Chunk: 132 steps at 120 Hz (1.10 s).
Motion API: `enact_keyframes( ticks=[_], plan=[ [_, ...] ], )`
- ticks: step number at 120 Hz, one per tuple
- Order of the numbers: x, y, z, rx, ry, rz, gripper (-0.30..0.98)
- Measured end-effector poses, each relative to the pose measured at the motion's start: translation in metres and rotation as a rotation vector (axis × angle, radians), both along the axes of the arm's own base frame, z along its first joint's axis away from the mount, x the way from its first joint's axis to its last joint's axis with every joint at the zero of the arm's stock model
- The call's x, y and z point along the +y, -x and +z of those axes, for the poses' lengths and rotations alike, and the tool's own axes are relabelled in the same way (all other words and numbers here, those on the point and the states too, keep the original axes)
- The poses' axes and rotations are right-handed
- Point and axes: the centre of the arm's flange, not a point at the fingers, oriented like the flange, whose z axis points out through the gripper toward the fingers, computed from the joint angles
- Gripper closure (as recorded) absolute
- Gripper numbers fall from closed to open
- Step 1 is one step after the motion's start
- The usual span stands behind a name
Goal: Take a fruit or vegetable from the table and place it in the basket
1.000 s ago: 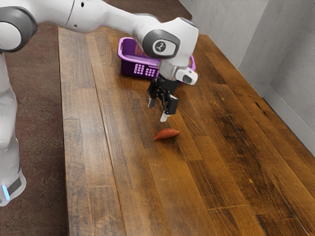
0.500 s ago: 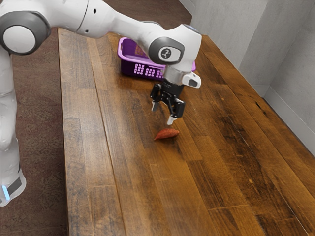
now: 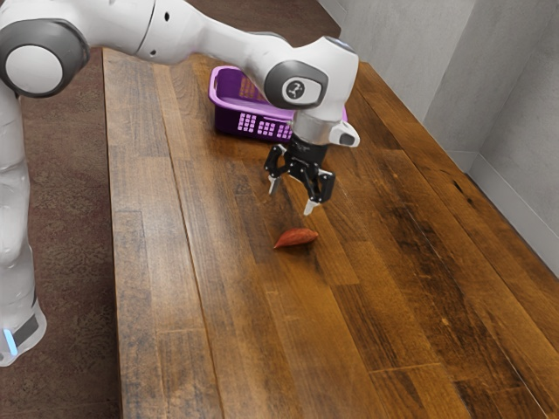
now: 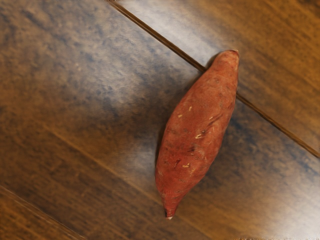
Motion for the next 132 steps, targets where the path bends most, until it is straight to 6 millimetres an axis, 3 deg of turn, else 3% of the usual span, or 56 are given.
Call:
enact_keyframes(
  ticks=[86,116,132],
  plan=[
    [0.006,0.000,0.002,-0.077,0.044,-0.578,0.00],
    [0.005,-0.006,-0.018,-0.069,0.077,-0.773,0.00],
    [-0.011,-0.012,-0.024,-0.082,0.098,-0.835,0.00]
  ],
)
